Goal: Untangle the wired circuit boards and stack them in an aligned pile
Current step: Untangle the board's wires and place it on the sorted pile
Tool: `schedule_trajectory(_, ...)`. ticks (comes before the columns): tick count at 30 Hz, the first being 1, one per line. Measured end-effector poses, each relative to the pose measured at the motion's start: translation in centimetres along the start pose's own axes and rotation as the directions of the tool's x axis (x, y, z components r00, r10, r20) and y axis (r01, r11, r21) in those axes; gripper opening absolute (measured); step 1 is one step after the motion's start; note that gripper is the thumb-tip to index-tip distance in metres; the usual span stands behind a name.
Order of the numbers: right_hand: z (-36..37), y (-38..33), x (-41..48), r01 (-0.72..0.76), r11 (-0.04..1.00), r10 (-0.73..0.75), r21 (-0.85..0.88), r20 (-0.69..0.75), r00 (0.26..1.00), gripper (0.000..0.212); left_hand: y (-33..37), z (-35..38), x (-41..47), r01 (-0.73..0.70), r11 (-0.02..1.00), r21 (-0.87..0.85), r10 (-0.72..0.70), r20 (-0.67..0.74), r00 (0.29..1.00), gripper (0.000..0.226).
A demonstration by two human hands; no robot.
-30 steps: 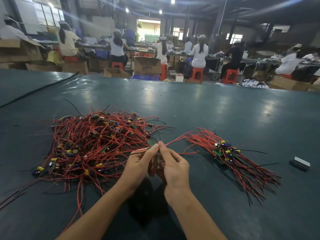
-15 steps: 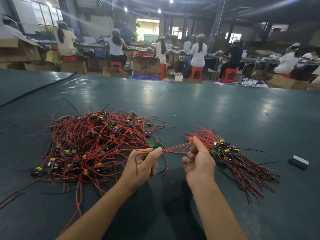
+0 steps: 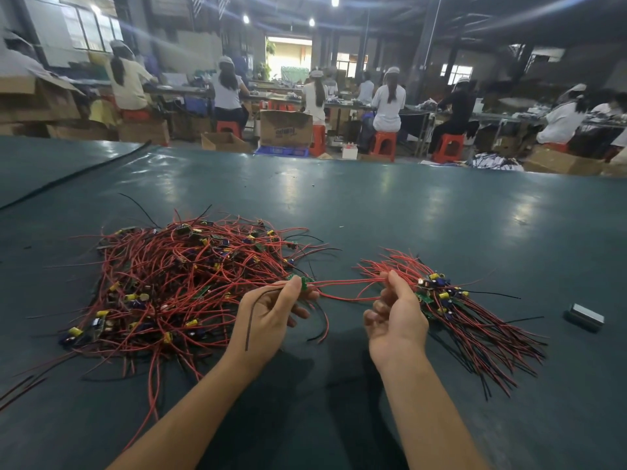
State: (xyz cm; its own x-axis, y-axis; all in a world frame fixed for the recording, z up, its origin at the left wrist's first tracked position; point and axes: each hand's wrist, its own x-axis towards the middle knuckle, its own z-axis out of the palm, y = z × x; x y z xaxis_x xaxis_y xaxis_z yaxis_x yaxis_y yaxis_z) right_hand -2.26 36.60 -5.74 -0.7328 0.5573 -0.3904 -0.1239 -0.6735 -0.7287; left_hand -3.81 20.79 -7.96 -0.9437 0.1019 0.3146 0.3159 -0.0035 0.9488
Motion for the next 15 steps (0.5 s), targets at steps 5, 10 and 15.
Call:
schedule_trajectory(5, -0.3, 0.1, -0.3, -0.010, 0.996, 0.016, -0.087, 0.069, 0.998, 0.021, 0.8, 0.2, 0.3, 0.160, 0.919, -0.360, -0.223, -0.142, 0.964, 0.017)
schedule_trajectory(10, -0.8, 0.3, -0.4, 0.059, 0.963, -0.017, -0.263, 0.158, 0.987, 0.036, 1.4, -1.5, 1.1, 0.217, 0.671, -0.709, -0.411, -0.112, 0.905, 0.022)
schedule_trajectory(15, -0.6, 0.2, -0.7, 0.019, 0.943, 0.095, -0.332, 0.323, 0.942, 0.038, 1.5, -1.8, 1.6, 0.373, 0.660, -0.652, -0.479, 0.016, 0.878, 0.037)
